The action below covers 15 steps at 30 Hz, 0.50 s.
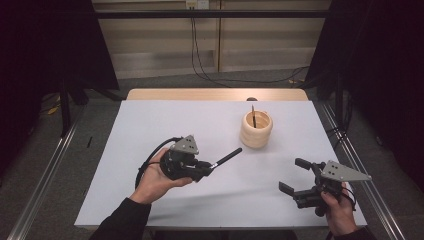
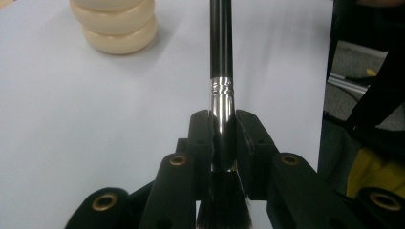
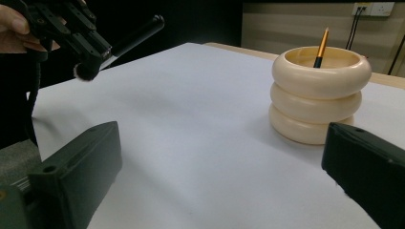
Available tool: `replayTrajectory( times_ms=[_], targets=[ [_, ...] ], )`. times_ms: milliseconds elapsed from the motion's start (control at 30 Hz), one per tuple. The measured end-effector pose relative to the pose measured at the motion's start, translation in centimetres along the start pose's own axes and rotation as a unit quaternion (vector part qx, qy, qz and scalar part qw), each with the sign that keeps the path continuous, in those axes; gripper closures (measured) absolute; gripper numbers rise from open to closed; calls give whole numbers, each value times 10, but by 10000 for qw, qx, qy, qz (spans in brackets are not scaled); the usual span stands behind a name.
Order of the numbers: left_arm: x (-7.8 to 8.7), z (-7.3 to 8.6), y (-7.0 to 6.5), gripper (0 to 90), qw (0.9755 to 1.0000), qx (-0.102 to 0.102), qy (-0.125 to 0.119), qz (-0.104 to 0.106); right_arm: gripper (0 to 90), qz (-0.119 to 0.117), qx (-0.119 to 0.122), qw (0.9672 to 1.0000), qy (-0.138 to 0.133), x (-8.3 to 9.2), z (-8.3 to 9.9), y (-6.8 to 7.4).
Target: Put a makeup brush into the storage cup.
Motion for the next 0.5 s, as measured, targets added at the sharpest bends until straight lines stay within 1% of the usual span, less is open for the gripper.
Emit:
replayTrajectory(
  times_ms=[67,100,133,167,200,233,267,300,333,367,400,433,500],
  targets=[
    [-2,-1,0,778,9998,-39,172,-36,8,83,-27,10000,30,-2,-1,0],
    [-4,-2,0,778,9998,-51,207,30,12,66,-5,10000,49,-2,-1,-1],
    [-6,-3,0,778,9996,-53,281,-3,14,69,-12,10000,64,-3,-1,-1],
    [-7,-4,0,778,9991,-38,413,-31,18,74,-15,9999,101,-3,-1,-1],
    [-8,-5,1,778,9988,-48,494,4,17,67,-42,9999,109,-4,-1,-1],
    [-9,-5,0,778,9986,-42,518,-8,19,59,-28,9999,109,-5,-2,-1],
    [-10,-5,1,778,9984,-102,563,16,28,83,-30,9999,122,-5,-2,-1],
    [-11,-5,1,778,9983,-58,577,-1,30,61,-3,9999,117,-5,-3,-1],
    [-12,-4,0,778,9978,-70,656,27,29,67,12,9999,91,-6,-3,0],
    [-13,-3,0,779,9973,-91,721,59,29,44,31,9999,90,-6,-3,1],
    [-14,-3,-1,778,9969,-132,779,11,26,-34,42,9999,95,-7,-3,1],
    [-16,-2,-2,778,9971,-128,744,55,24,-44,42,9999,116,-8,-3,2],
    [-19,0,-3,778,9963,-142,848,58,23,-42,38,9998,203,-10,-3,3]
  ],
)
Point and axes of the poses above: each handheld gripper's, and its own axes: x roughly backward along the jaws, z roughly out of its underside, y roughly to its left, the point moved 2 cm from there along -x, roughly forward along the jaws, and after that the axes turned 1 degree about -z, right-handed, at the moved point
